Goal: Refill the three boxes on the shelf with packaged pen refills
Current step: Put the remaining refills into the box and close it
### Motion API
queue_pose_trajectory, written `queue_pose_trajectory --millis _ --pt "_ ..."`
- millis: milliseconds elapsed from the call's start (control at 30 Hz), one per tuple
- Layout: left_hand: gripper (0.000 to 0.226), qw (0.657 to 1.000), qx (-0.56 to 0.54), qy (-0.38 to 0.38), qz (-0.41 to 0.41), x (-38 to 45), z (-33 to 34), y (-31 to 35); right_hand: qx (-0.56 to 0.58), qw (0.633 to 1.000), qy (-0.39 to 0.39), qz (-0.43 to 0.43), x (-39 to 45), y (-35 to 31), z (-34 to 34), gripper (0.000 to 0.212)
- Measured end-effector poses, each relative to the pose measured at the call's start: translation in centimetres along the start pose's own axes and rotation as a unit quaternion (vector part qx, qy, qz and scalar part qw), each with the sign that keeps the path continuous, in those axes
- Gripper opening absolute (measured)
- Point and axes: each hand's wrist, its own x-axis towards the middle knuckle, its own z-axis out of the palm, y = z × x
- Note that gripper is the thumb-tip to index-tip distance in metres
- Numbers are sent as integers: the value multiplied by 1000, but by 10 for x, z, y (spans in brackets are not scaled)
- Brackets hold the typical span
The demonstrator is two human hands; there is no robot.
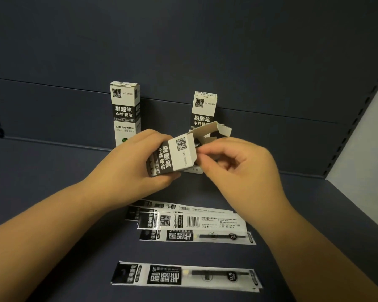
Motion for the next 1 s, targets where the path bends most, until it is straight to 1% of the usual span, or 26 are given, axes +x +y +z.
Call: queue_pose_trajectory --millis 67,133,167,200,233,267,300,333,367,433,500,567,667,867,1000 --pt "52 1000 -5 7 -8 0 -1 -1 40 999 29 4 1 1 -3 17" --pt "51 1000 -13 16 -19 0 -3 -2 100 992 65 49 5 6 -8 14" --pt "49 999 -15 20 -23 0 -5 -3 105 989 65 79 7 9 -10 12" --pt "48 999 -17 24 -26 0 -6 -3 87 989 43 115 9 13 -12 9" --pt "47 999 -17 28 -27 0 -7 -4 45 988 -4 149 11 18 -13 5" --pt "47 999 -17 32 -30 -1 -8 -4 -16 982 -76 174 11 22 -15 3" --pt "48 999 -17 34 -33 -2 -8 -5 -85 966 -158 185 10 24 -15 12" --pt "49 999 -16 35 -35 -2 -9 -6 -147 943 -234 185 8 25 -14 24" --pt "51 999 -15 35 -37 -3 -10 -7 -194 919 -294 178 6 24 -12 38" --pt "53 999 -11 36 -40 -3 -12 -8 -232 886 -369 158 4 20 -9 57" --pt "54 998 -13 39 -38 -3 -13 -8 -239 870 -408 137 3 18 -7 62" --pt "53 998 -19 39 -36 -3 -12 -8 -243 864 -424 118 3 17 -8 54" --pt "52 999 -22 37 -32 -3 -11 -10 -227 870 -421 119 2 17 -8 39" --pt "49 999 -24 37 -28 -3 -10 -9 -241 876 -406 96 0 23 -5 27" --pt "48 999 -27 35 -25 -2 -9 -9 -234 880 -403 98 0 23 -6 19"
